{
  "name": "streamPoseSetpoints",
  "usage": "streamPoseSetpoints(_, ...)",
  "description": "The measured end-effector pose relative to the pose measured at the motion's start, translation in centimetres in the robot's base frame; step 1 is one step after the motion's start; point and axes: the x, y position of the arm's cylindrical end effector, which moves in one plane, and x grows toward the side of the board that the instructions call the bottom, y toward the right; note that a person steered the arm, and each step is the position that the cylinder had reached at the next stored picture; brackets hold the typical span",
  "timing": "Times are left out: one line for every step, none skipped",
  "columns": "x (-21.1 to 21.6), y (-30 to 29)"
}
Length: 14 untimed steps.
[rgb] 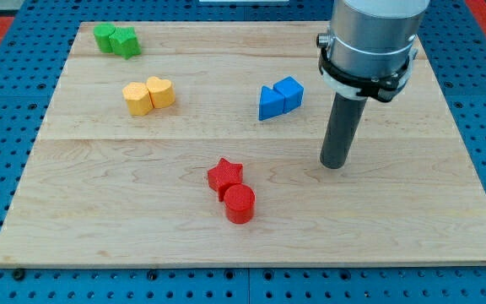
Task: Point your arm towards the red circle
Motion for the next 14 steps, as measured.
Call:
streamPoseSetpoints(1.9,0.0)
streamPoseSetpoints(2.4,0.0)
streamPoseSetpoints(2.4,0.3)
streamPoseSetpoints(3.9,0.6)
streamPoseSetpoints(6.7,0.3)
streamPoseSetpoints(6.9,-0.5)
streamPoseSetpoints(6.9,-1.4)
streamPoseSetpoints(6.9,-1.6)
streamPoseSetpoints(7.0,-1.6)
streamPoseSetpoints(7.0,-1.6)
streamPoseSetpoints(7.4,-1.6)
streamPoseSetpoints(8.8,-1.6)
streamPoseSetpoints(10.2,-1.6)
streamPoseSetpoints(11.3,-1.6)
